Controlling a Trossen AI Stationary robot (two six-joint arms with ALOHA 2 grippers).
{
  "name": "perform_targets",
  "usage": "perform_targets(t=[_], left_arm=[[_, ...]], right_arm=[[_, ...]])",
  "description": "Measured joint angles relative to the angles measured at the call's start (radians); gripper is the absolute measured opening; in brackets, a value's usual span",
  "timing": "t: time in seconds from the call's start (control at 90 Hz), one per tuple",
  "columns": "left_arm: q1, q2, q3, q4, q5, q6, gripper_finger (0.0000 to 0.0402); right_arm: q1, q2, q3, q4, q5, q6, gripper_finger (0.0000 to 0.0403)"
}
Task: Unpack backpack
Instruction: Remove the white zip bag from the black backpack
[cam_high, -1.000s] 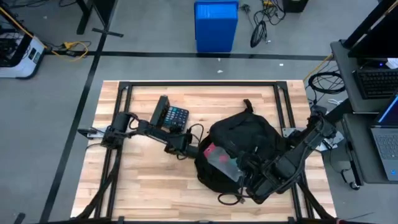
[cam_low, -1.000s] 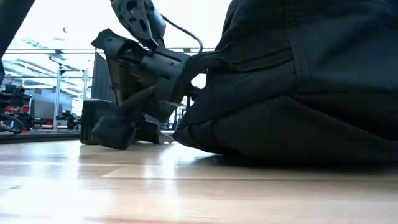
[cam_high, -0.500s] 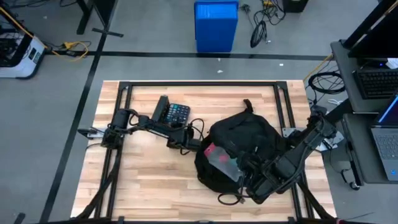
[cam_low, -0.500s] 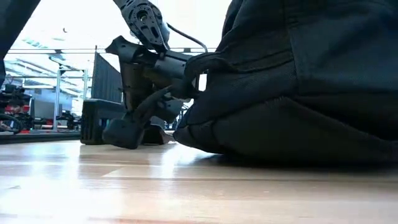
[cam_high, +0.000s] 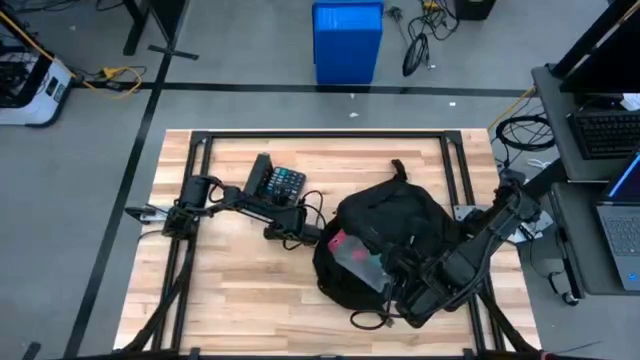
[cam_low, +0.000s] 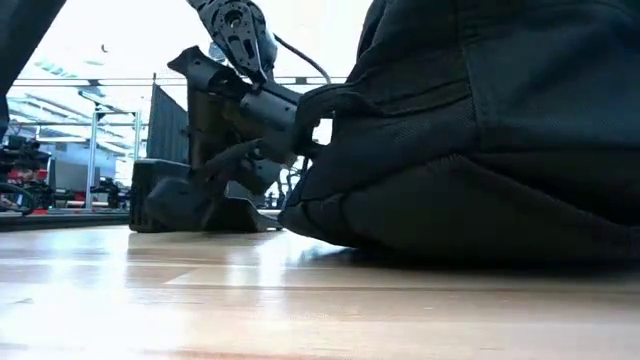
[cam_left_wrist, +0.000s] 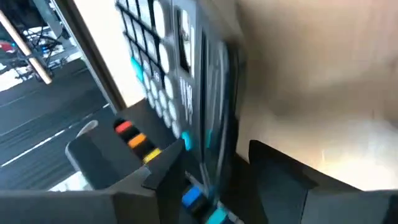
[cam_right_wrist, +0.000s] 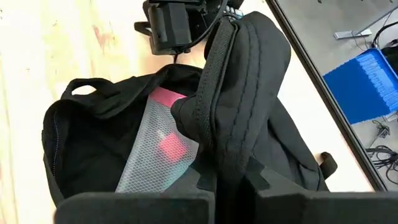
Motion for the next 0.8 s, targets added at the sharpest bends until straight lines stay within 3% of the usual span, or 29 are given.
perform_targets(t=[0.211, 0.467, 0.656, 0.8], left_arm=[[-0.037, 0.000, 0.114, -0.112, -0.007, -0.012, 0.0164], [-0.156, -0.002, 0.473, -0.344, 0.002, -0.079, 0.0164], [-0.307, -0.068, 0.704, -0.328, 0.024, -0.085, 0.0164], [-0.451, -0.149, 0.746, -0.251, -0.004, -0.137, 0.0164]], right_arm=[[0.000, 0.000, 0.000, 0.000, 0.000, 0.002, 0.0000], [0.000, 0.000, 0.000, -0.002, 0.000, 0.004, 0.0000], [0.011, 0.000, 0.000, -0.002, -0.020, 0.005, 0.0000], [0.031, 0.000, 0.000, -0.003, -0.029, 0.010, 0.0000]])
